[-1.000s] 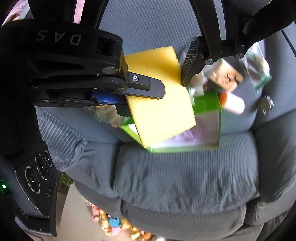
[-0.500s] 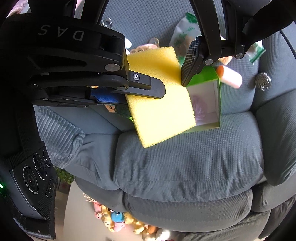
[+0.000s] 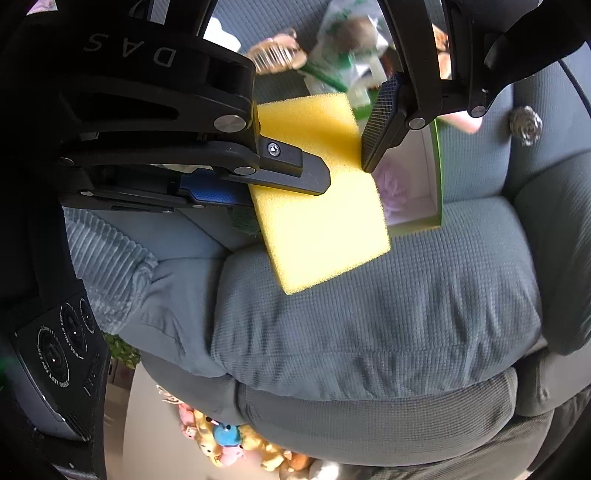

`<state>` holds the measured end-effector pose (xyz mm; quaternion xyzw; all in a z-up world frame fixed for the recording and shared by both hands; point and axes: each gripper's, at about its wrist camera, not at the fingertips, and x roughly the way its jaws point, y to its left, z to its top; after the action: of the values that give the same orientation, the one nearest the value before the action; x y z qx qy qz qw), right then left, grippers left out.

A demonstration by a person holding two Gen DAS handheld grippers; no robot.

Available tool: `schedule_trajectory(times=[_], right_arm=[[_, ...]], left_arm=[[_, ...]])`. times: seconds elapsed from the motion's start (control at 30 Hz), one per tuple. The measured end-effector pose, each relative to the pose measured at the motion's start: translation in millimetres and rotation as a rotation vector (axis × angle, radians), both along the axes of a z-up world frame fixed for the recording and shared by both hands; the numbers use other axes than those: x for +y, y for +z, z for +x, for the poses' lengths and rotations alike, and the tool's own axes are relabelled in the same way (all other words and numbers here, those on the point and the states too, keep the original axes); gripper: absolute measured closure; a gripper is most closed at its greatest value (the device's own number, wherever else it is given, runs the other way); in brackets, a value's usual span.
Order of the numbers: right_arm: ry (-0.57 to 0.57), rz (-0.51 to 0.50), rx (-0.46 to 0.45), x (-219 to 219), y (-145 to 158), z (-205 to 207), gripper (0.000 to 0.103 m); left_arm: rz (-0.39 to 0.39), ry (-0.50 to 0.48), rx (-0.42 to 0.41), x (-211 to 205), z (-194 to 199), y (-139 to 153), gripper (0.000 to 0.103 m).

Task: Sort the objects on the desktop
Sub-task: 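Carry the yellow sponge and green scrunchie with the right gripper into the box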

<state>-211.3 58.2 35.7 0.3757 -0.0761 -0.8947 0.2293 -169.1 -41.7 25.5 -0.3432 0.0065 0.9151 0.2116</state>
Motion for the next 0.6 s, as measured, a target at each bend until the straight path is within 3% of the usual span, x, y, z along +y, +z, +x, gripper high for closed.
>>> schedule_trajectory(times=[0.6], right_arm=[[-0.021, -0.011, -0.04, 6, -24, -62, 0.07]], left_arm=[[-0.047, 0.0, -0.035, 8, -61, -23, 0.035]])
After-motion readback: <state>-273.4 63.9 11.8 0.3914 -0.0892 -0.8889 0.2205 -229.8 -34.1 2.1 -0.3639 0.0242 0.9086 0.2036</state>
